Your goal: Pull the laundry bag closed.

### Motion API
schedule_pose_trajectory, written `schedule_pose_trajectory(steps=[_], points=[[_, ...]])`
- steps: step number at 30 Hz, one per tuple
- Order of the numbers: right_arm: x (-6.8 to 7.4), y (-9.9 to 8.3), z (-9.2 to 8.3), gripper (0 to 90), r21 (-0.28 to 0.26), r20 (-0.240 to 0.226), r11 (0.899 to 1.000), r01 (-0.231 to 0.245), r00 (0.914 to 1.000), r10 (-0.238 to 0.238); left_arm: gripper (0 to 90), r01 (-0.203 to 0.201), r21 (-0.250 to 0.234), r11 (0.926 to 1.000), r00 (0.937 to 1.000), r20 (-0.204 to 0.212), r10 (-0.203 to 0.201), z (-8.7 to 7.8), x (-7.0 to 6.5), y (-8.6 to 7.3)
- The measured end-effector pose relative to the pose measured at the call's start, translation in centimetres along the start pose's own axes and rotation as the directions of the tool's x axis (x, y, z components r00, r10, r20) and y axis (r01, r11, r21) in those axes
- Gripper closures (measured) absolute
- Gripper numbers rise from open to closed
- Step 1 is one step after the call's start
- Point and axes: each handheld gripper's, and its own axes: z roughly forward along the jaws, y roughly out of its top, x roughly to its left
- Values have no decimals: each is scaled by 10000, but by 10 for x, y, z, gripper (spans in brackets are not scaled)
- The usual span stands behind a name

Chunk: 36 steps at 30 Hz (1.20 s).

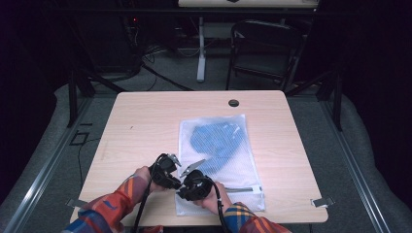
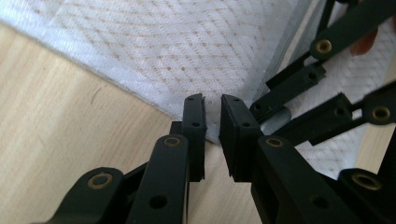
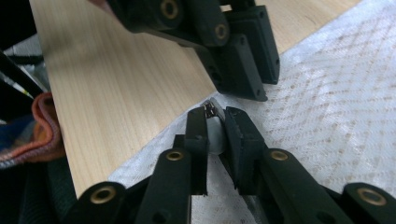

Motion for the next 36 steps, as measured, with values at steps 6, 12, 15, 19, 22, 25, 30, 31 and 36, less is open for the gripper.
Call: schedule_pose_trajectory(steps=[6, 12, 15, 19, 22, 25, 30, 31, 36], points=[[-5, -1, 0, 799, -180, -334, 9980, -602, 9977, 595, 874, -181, 16, 9998, 9998, -9, 181, -1, 1, 0], [-6, -1, 0, 808, -69, -428, 9979, -649, 9970, 646, 900, -201, 206, 9996, 9983, 558, 189, 1, -2, 1], [-7, -2, 0, 811, -71, -492, 9975, -696, 9964, 692, 900, -156, 278, 9995, 9981, 598, 139, 2, -2, 1], [-5, -3, 0, 820, -209, -397, 9988, -441, 9983, 433, 900, -126, 305, 9995, 9985, 534, 110, 2, -2, 2], [-4, -4, -2, 824, -186, -222, 9990, -412, 9989, 408, 900, -24, 260, 9997, 9977, 671, 7, 2, -1, 1], [-4, -5, -3, 824, -201, -137, 9986, -496, 9987, 494, 900, -12, 259, 9997, 9978, 655, -5, 2, -1, 1], [-4, -5, -4, 826, -215, -173, 9989, -406, 9990, 402, 900, -64, 298, 9995, 9976, 696, 43, 2, -1, 1], [-4, -5, -4, 828, -206, -94, 9989, -430, 9990, 428, 900, -68, 309, 9995, 9975, 705, 46, 2, -1, 1], [-4, -6, -6, 834, -249, -68, 9984, -504, 9987, 502, 900, -105, 312, 9995, 9973, 731, 82, 2, 0, 1]])
